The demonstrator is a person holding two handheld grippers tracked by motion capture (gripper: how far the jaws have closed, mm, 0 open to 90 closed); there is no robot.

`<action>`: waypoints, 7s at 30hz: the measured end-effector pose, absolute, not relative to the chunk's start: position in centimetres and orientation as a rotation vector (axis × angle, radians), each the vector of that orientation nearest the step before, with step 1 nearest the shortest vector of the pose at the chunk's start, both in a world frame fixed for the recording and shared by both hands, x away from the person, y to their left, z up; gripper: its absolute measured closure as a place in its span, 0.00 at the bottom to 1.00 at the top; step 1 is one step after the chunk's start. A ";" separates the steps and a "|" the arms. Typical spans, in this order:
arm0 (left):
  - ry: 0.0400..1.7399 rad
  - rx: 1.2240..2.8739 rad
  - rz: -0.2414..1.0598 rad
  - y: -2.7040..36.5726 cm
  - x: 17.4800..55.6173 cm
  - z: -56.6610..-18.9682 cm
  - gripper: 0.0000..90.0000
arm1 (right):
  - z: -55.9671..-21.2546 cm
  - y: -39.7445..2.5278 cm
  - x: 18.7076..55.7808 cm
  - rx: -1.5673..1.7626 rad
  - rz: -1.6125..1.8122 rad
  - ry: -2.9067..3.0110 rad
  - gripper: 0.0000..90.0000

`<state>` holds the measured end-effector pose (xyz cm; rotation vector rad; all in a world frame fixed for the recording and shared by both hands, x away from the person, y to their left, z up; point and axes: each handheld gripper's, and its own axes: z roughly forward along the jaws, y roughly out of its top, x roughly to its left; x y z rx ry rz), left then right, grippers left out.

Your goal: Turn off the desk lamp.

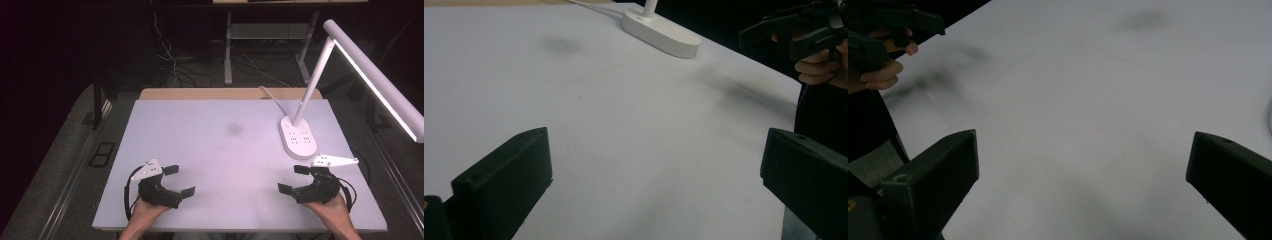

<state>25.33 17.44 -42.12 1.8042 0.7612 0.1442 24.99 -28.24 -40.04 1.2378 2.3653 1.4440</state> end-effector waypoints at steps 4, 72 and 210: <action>0.763 1.806 0.141 17.5 25.3 -42.2 0.00 | -39.6 -28.2 25.2 1.235 1.446 2.364 0.01; 0.782 1.794 0.144 17.5 25.4 -42.2 0.00 | -35.0 -34.6 34.0 1.267 1.290 2.393 0.07; 0.789 1.794 0.148 17.7 25.5 -42.2 0.00 | -42.4 -36.9 46.1 1.699 1.072 2.093 1.00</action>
